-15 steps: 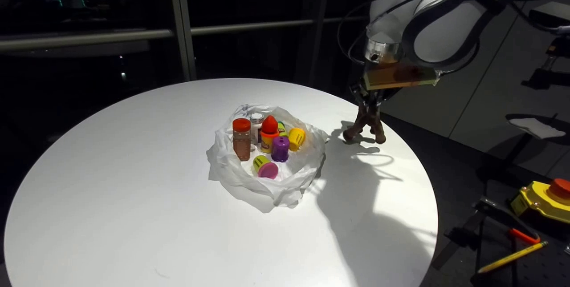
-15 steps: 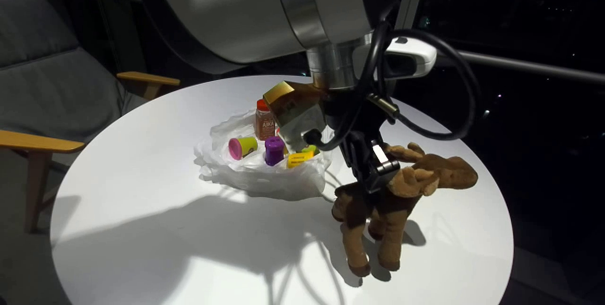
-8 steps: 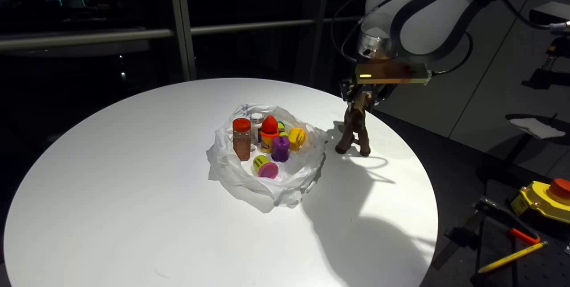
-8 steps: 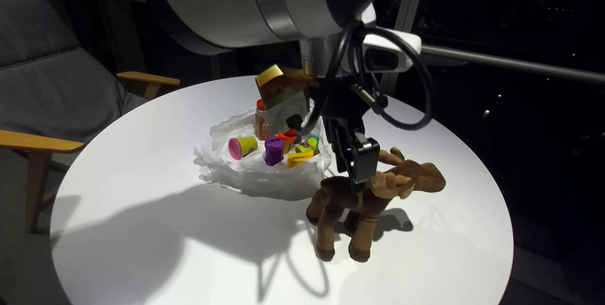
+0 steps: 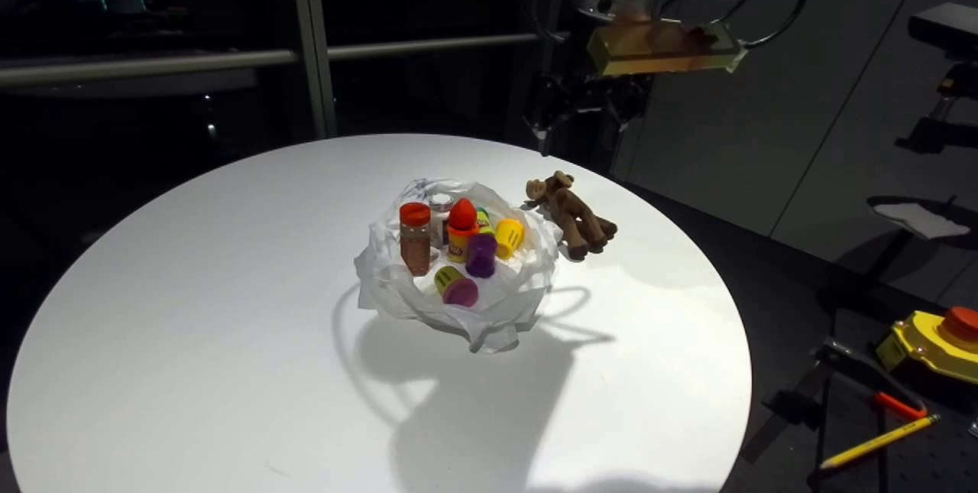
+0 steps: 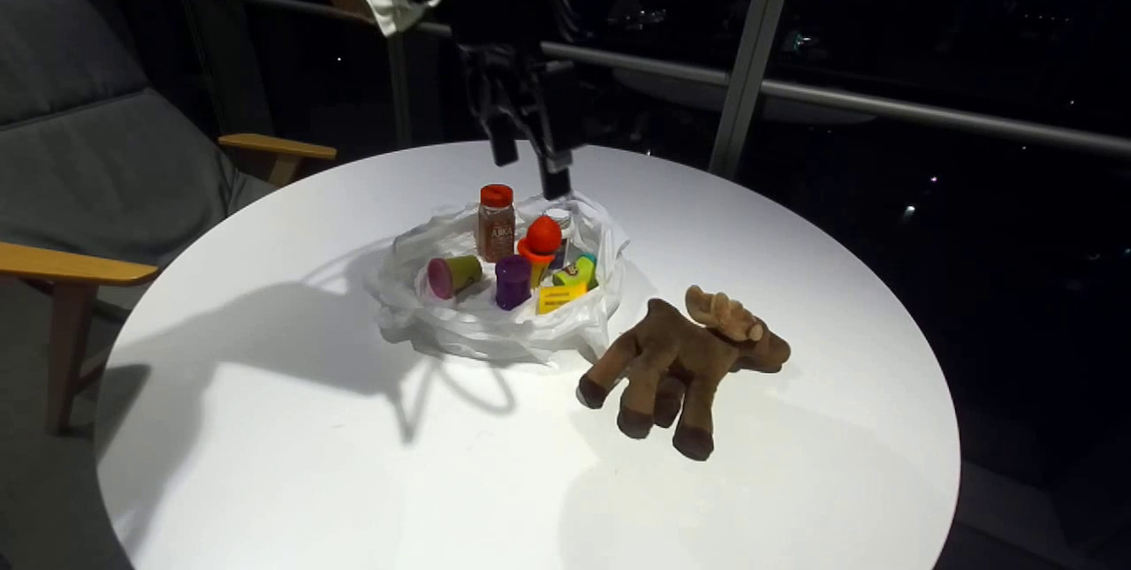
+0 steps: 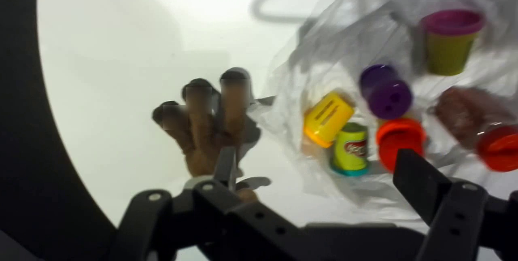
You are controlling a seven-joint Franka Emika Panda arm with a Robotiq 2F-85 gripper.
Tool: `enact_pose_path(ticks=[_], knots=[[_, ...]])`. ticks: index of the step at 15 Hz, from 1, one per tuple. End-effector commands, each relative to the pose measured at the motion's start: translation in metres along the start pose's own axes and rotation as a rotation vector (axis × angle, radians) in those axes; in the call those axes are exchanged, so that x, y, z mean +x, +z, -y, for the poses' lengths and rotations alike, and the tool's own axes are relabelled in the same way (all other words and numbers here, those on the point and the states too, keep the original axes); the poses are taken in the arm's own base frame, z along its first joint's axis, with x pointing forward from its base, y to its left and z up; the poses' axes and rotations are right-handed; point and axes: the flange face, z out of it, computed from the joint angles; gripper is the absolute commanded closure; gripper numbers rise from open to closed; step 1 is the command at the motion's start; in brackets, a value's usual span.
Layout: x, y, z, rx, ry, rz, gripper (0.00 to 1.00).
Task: Remove all the contents from the white plastic bag and put them on the table one at a time
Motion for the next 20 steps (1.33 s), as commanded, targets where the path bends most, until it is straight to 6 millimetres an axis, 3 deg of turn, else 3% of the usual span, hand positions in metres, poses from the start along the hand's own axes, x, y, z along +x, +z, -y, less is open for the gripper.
enact_pose_path(ticks=[1, 3, 6, 15, 20], knots=[[-0.012, -0.024, 0.061, 0.137, -0.146, 0.068, 0.0], [-0.015, -0.022, 0.091, 0.234, -0.197, 0.12, 0.0], [-0.005, -0.004, 0.119, 0.307, -0.255, 0.205, 0.0], [0.032, 0.079, 0.168, 0.221, -0.348, 0.344, 0.0], [0.057, 0.096, 0.188, 0.109, -0.367, 0.239, 0.0]])
